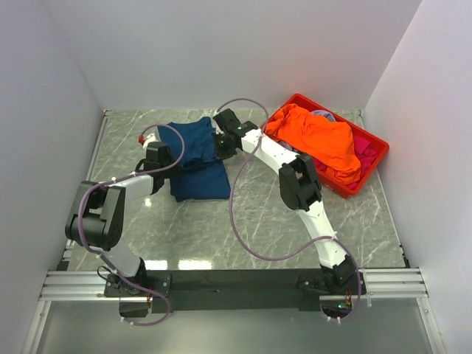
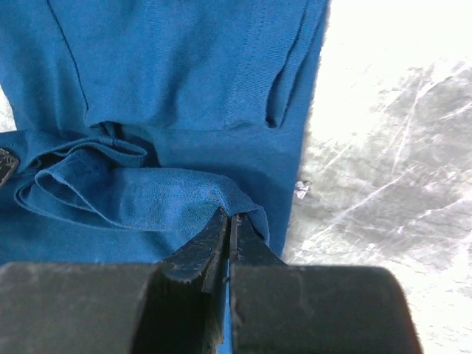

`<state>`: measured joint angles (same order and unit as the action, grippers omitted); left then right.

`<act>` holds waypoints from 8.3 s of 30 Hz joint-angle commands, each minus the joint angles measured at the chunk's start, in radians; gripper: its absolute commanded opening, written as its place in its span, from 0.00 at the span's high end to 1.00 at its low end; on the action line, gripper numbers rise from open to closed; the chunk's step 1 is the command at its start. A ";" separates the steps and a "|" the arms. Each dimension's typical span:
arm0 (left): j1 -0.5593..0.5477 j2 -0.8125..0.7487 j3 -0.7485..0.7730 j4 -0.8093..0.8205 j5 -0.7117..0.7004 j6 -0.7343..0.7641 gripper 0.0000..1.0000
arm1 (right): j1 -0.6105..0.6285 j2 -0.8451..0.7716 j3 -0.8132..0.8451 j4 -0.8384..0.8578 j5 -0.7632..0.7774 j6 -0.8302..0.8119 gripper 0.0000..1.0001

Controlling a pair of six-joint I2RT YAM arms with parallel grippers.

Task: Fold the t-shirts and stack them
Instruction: Fold the tshirt

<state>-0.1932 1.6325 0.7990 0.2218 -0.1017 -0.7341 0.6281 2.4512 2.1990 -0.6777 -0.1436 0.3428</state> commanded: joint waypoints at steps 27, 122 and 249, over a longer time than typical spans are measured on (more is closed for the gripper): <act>0.001 -0.642 -0.422 -0.091 0.017 -0.067 0.11 | 0.005 -0.623 -0.906 0.438 -0.031 0.070 0.34; -0.543 -0.649 -0.630 0.192 -0.006 -0.143 0.32 | 0.091 -0.862 -1.286 0.382 -0.007 0.101 1.00; -0.258 -0.891 -0.549 -0.151 0.416 -0.090 0.99 | 0.169 -1.231 -1.404 0.348 -0.073 0.081 1.00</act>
<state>-0.4232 0.8356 0.2588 0.1623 0.2955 -0.7990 0.7551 1.2995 0.8246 -0.2649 -0.2707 0.3988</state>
